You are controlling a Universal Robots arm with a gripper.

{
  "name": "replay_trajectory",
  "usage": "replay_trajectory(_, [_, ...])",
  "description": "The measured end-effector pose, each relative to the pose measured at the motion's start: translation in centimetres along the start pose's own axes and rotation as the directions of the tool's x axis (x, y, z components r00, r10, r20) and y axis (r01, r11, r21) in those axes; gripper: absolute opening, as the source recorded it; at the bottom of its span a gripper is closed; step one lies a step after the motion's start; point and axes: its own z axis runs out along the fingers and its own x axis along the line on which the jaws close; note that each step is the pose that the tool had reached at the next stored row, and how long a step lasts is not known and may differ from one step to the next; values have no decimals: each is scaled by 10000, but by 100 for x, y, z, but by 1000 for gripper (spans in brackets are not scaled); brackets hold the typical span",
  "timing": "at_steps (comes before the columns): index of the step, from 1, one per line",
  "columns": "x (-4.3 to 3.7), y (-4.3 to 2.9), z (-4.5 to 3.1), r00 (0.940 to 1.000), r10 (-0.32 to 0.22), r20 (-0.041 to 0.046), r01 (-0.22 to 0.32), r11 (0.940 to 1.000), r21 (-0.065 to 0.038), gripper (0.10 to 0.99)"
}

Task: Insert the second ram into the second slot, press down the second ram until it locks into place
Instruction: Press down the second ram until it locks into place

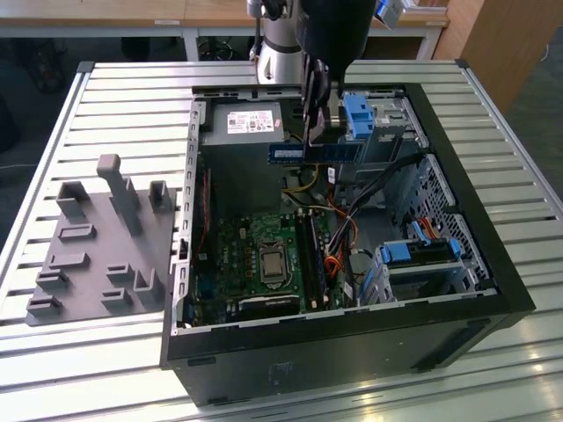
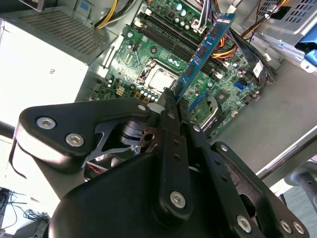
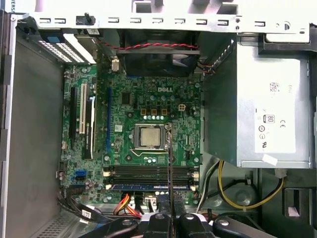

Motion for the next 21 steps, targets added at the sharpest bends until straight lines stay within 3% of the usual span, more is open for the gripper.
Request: replay_trajectory(21, [0,-1,0,9969,791,23,-791,9969,7,137])
